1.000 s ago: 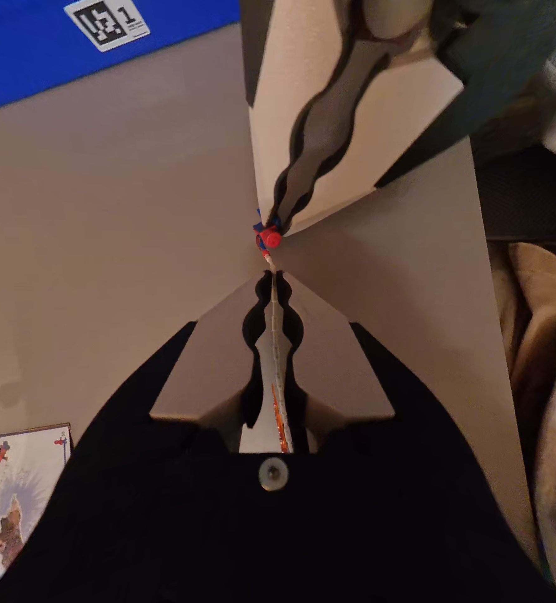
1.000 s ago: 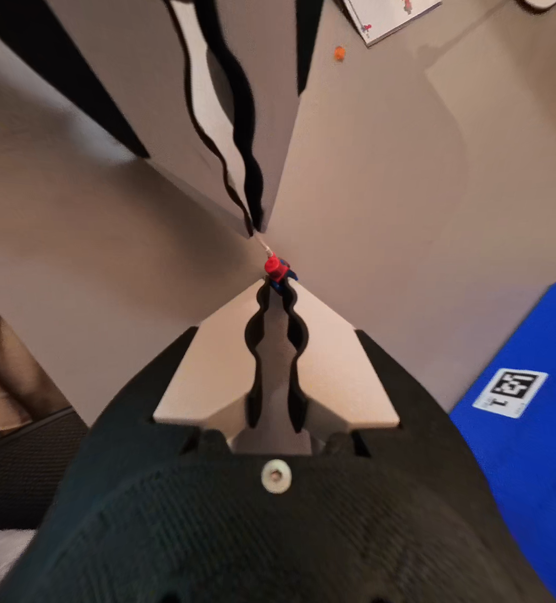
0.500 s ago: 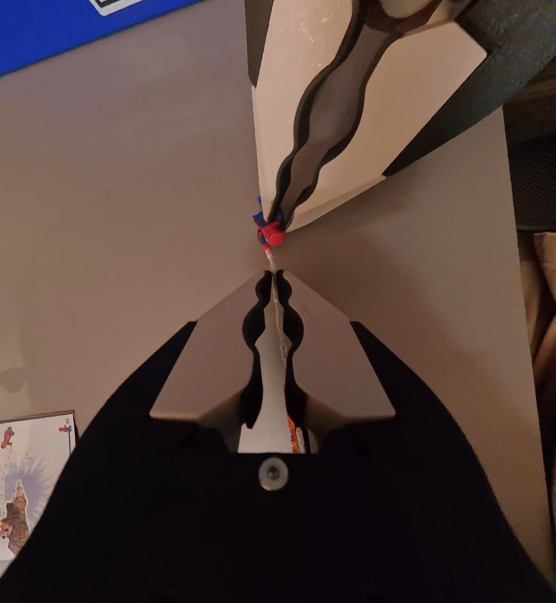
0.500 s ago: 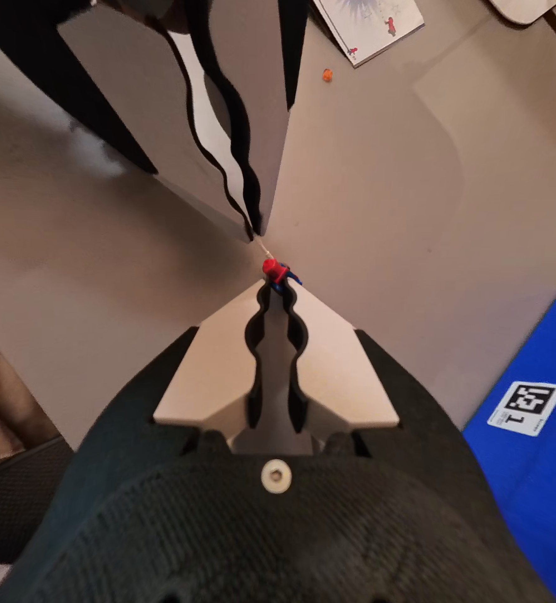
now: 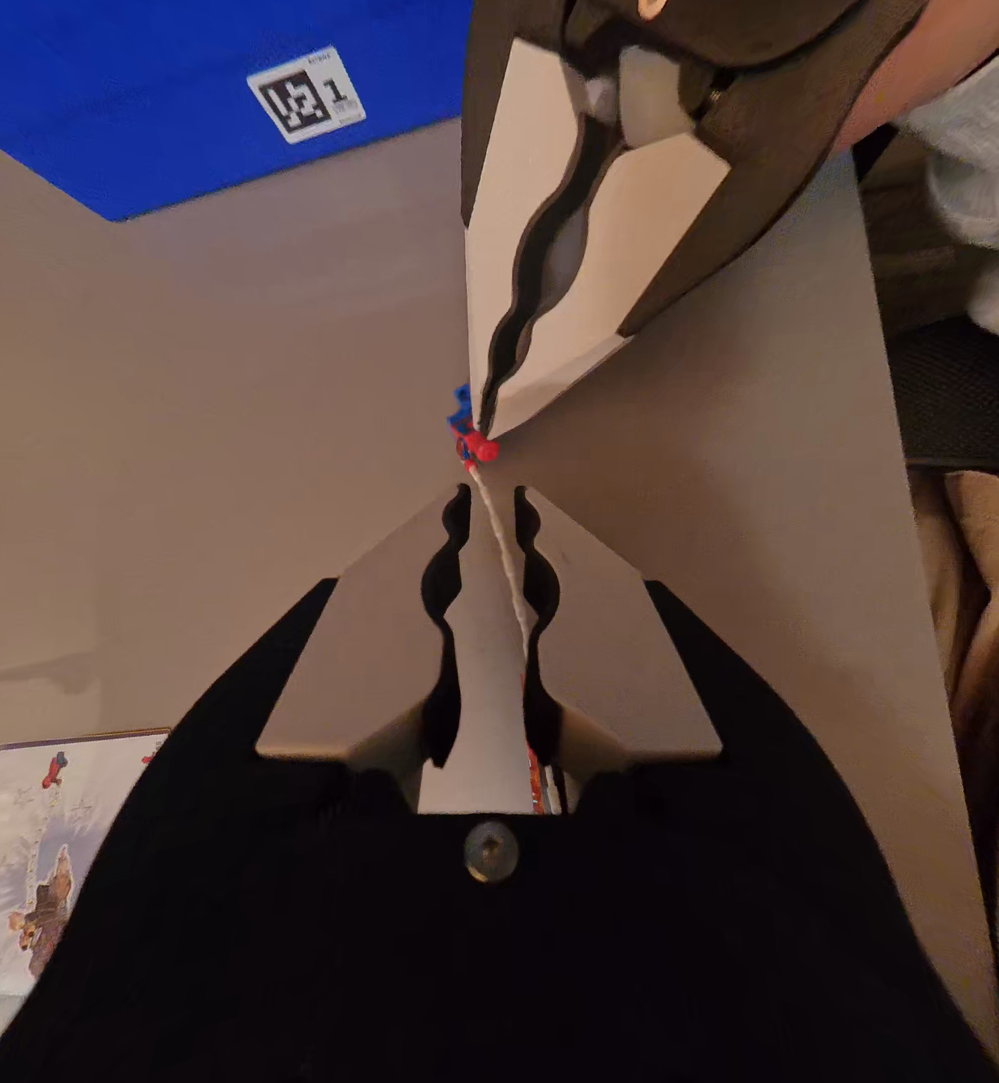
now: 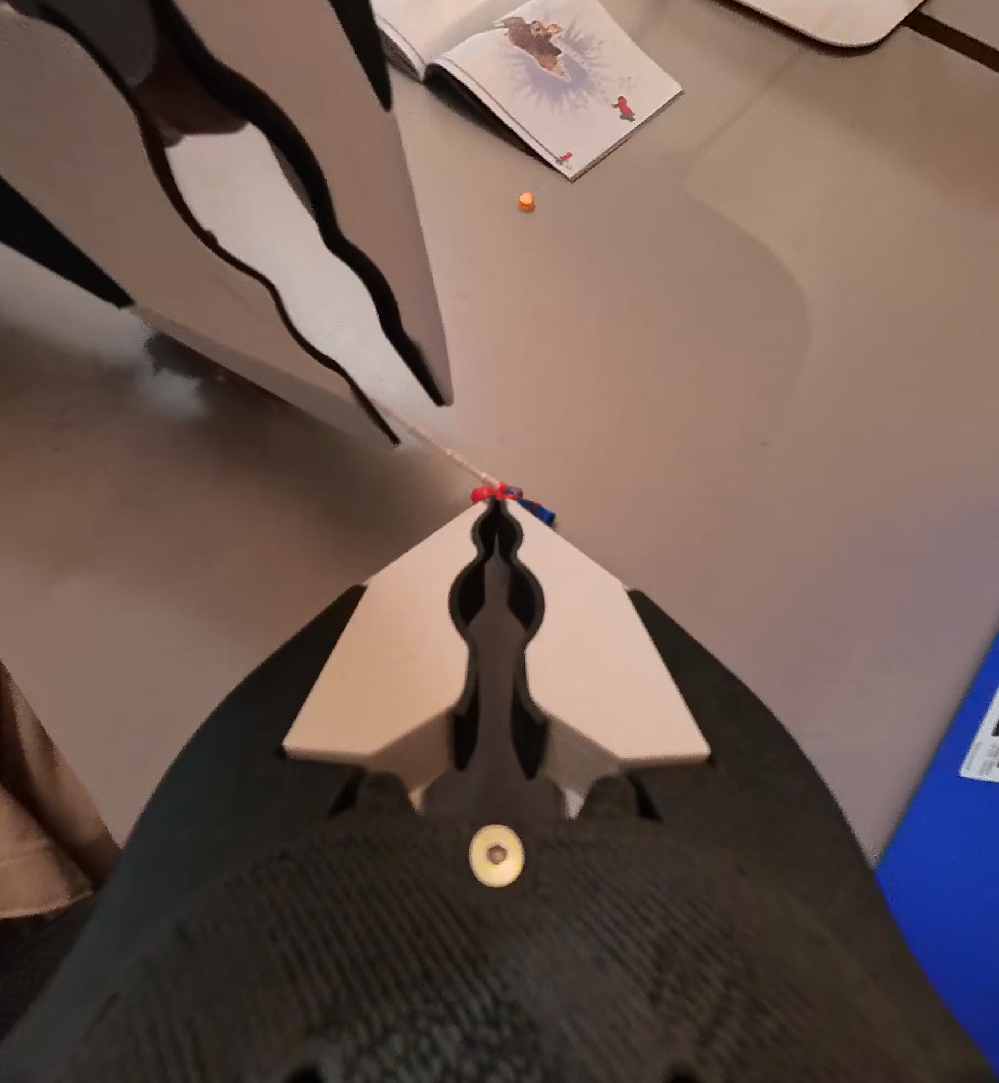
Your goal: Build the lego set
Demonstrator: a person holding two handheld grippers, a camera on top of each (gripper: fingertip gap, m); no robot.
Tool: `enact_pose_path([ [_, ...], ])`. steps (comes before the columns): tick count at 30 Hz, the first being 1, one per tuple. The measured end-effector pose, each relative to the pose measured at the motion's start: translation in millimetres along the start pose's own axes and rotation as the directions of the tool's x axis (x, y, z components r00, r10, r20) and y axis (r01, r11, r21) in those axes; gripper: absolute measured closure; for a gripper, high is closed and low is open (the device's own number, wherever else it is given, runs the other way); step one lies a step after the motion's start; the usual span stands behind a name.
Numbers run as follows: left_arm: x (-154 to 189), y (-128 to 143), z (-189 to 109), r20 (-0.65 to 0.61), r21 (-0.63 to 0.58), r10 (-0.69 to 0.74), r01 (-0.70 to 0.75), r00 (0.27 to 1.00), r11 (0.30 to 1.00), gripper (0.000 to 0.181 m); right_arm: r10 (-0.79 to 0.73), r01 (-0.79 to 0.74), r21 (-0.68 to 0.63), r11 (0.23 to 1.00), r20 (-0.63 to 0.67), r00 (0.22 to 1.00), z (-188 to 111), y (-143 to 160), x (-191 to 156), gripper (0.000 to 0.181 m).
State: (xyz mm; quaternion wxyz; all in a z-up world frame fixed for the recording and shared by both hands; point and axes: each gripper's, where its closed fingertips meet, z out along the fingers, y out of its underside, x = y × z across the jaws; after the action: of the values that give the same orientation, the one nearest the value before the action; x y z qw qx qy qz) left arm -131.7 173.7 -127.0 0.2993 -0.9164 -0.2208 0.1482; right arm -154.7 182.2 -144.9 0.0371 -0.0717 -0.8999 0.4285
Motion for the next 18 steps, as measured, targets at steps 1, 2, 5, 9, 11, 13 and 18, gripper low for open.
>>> enact_pose_path([
  [1, 0.0, -2.0, -2.6, 0.002, 0.014, -0.004, 0.004, 1.000, 1.000, 0.165, 0.003, -0.003, 0.007, 1.000, 0.000, 1.000, -0.1, -0.7, 0.8, 0.181],
  [2, -0.8, -3.7, -5.1, 0.008, 0.025, -0.008, 0.007, 1.000, 1.000, 0.165, 0.000, 0.000, 0.013, 1.000, 0.000, 1.000, -0.4, -1.9, 0.6, 0.181],
  [5, -3.9, -4.5, -11.1, 0.030, 0.040, -0.014, 0.013, 0.999, 0.999, 0.164, -0.018, 0.018, 0.031, 0.999, -0.019, 1.000, -1.7, -7.3, 1.1, 0.181],
  [9, -5.0, -2.7, -17.6, 0.047, 0.057, -0.021, 0.018, 0.999, 0.998, 0.164, -0.046, 0.049, 0.041, 0.998, -0.063, 0.997, -4.5, -11.6, 4.8, 0.181],
  [11, -5.4, -0.2, -21.5, 0.061, 0.067, -0.029, 0.025, 0.998, 0.997, 0.164, -0.063, 0.067, 0.052, 0.996, -0.089, 0.994, -8.6, -14.7, 7.2, 0.181],
  [13, -7.2, 4.0, -27.7, 0.088, 0.080, -0.040, 0.033, 0.995, 0.996, 0.163, -0.084, 0.094, 0.080, 0.992, -0.119, 0.989, -15.8, -20.8, 9.7, 0.177],
  [18, -16.4, 15.6, -68.8, 0.104, 0.226, -0.219, 0.192, 0.970, 0.955, 0.150, -0.111, 0.157, 0.215, 0.964, -0.209, 0.972, -37.7, -45.4, 14.4, 0.171],
])
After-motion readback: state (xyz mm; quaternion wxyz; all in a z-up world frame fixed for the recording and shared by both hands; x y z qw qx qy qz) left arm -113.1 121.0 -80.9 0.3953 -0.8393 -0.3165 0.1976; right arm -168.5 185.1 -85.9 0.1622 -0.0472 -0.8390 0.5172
